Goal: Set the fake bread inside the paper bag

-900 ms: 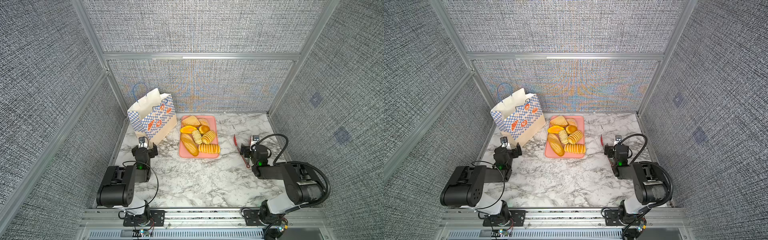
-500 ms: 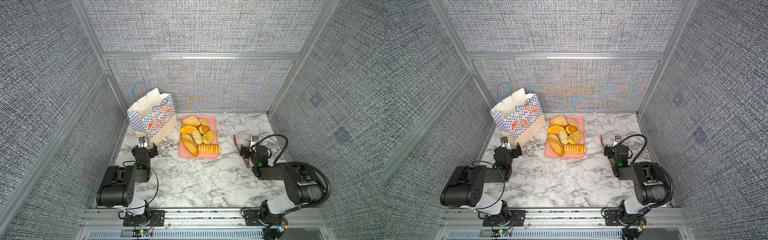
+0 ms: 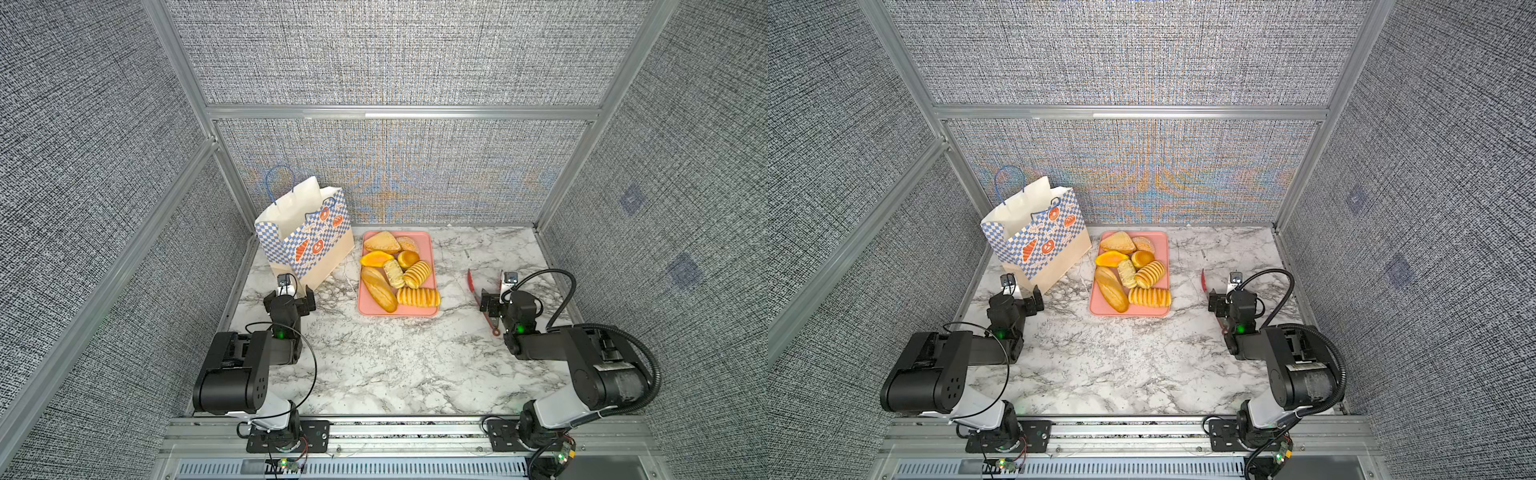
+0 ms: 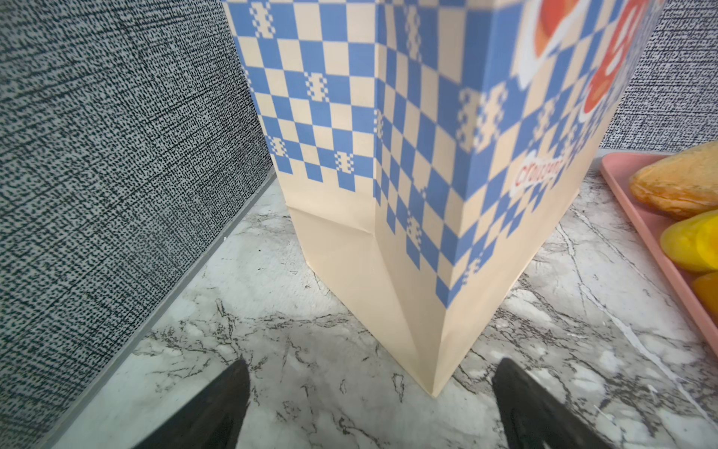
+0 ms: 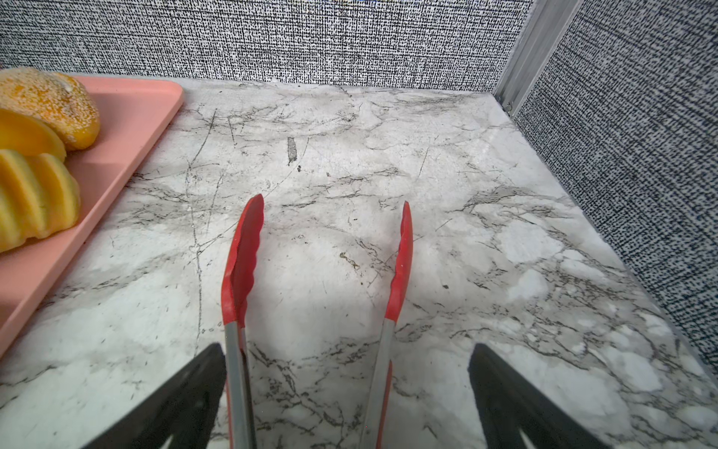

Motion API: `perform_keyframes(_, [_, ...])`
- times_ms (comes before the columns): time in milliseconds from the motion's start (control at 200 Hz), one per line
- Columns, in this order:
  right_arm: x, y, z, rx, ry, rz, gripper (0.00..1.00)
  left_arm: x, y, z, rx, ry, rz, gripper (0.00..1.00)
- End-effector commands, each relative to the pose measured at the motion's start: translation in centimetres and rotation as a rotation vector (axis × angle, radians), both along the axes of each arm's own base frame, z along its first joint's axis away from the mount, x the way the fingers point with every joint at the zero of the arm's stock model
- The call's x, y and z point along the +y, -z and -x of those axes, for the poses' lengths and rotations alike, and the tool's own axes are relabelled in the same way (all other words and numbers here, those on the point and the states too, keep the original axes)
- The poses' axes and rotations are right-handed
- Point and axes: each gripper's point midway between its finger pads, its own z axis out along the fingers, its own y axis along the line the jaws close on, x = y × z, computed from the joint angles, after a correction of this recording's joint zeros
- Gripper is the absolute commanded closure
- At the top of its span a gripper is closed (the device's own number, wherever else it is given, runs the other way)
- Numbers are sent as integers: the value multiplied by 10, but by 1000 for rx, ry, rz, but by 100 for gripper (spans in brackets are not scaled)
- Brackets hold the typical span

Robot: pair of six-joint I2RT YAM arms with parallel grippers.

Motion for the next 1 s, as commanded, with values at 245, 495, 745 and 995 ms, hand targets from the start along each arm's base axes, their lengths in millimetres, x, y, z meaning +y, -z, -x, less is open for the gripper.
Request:
perform_keyframes(245, [-2, -9, -1, -36, 14, -3, 1, -1, -8, -2, -33, 7, -5, 2])
perform_keyframes(495, [-13, -41, 19, -82, 77, -6, 1, 13, -43, 13, -49, -77, 0, 2])
perform_keyframes(745, [-21, -88, 42, -62, 153, -90, 1, 15, -90, 37, -10, -118, 83, 2])
perform_keyframes(995, [-13, -120, 72, 154, 175, -220, 1, 34, -164, 88, -79, -283, 248, 2])
